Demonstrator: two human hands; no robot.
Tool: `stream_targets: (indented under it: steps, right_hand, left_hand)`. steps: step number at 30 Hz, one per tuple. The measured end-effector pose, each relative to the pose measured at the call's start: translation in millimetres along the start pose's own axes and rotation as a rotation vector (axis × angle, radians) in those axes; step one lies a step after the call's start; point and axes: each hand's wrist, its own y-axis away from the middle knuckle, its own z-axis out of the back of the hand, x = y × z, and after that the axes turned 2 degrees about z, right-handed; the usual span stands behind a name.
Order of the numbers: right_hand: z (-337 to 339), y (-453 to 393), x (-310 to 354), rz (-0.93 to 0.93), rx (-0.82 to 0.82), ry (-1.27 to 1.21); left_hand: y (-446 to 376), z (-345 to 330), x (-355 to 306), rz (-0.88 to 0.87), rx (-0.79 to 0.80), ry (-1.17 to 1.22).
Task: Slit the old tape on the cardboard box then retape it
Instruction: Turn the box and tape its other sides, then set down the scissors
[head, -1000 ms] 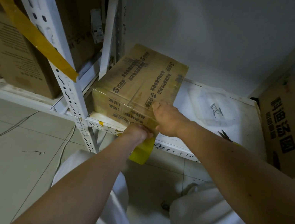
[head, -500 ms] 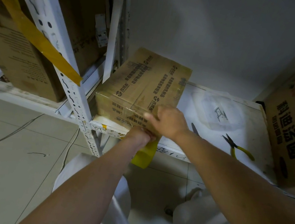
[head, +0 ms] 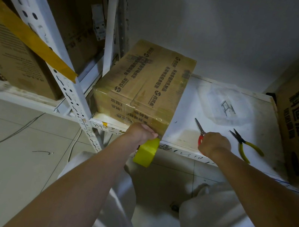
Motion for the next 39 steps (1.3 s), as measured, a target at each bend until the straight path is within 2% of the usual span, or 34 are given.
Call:
stream_targets:
  steps: [4,10,13,19,24,27,32,39]
  right_hand:
    - [-3.7,-5.1,-7.9,-0.043,0.025,0.064]
    - [5.9,-11.6,-29.2,0.119,0.128,0.014]
    - [10.0,-13.3,-37.5,0.261,0.214,-0.015]
    - [25.5,-4.6,-48.9,0.475,0.462,-0.175]
    - [34.1,18.9,-27.2,0.567,0.729,-0.320]
    - [34.0,28.4,-16.3,0.552,0.816,-0.413]
    - [32.9,25.9,-5.3,0.573,0.859,-0.513]
    - [31.5,16.6,8.6,0.610,0.775,-0.664]
  left_hand:
    - [-1.6,0.0,1.8,-0.011,0.021,0.025]
    - [0.0,0.3,1.3,-0.019,0.026,0.032]
    - [2.6,0.5,0.7,-0.022,0.027,0.035]
    - [6.9,3.3,5.0,-0.053,0.084,0.081]
    - [7.3,11.8,7.5,-0.051,0.131,0.040]
    - [6.7,15.6,8.5,-0.035,0.169,0.053]
    - [4.8,19.9,7.9,0.007,0.216,0.076]
    - [-1.2,24.0,7.9,0.019,0.282,0.081]
